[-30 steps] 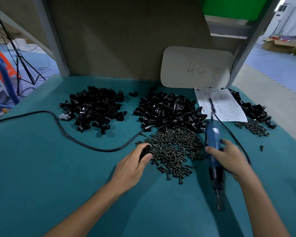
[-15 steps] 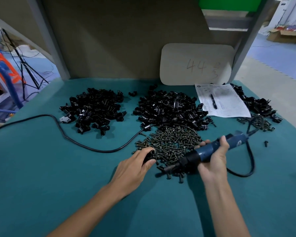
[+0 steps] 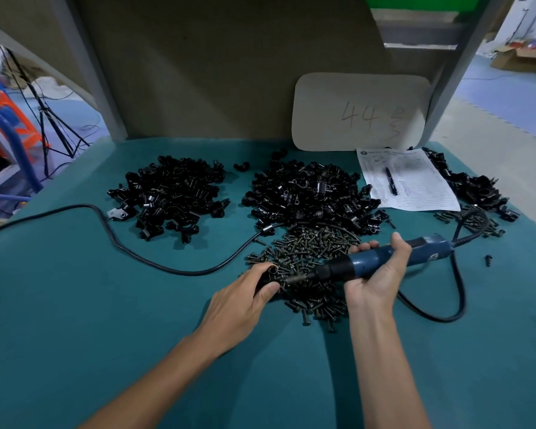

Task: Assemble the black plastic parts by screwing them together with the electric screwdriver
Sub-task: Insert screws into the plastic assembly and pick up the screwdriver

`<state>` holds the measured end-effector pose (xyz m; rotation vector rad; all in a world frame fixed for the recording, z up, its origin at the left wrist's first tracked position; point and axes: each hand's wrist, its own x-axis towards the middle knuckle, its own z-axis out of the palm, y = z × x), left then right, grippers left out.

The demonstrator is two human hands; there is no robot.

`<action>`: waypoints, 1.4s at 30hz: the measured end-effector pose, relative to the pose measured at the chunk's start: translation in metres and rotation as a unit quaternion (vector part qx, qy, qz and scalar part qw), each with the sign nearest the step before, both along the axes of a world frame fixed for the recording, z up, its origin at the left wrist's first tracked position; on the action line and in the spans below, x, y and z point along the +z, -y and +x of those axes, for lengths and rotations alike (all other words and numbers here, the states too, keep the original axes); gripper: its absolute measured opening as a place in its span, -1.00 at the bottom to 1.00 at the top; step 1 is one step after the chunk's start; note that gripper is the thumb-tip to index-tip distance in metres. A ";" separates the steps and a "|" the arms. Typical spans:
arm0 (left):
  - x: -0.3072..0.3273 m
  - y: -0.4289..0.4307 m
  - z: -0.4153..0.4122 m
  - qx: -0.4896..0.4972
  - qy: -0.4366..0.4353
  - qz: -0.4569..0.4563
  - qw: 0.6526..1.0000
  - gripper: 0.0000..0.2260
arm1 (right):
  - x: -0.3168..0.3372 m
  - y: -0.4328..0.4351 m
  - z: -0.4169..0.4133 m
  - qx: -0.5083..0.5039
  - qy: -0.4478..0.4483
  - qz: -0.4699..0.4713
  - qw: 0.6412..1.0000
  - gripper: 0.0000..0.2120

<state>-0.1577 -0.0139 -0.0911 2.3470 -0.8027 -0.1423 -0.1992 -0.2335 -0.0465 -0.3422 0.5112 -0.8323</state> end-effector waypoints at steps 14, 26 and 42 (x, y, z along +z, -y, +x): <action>0.000 0.000 0.003 -0.003 0.018 0.006 1.000 -0.53 | 0.001 -0.003 0.000 -0.003 0.017 0.001 1.000 -0.74; -0.001 -0.001 0.004 -0.006 0.024 -0.006 1.000 -0.59 | -0.009 0.011 -0.025 0.146 -0.061 -0.188 0.969 -0.69; 0.001 0.000 -0.002 -0.032 0.097 0.041 0.994 -0.58 | -0.017 0.026 -0.056 0.188 -0.163 -0.197 0.948 -0.51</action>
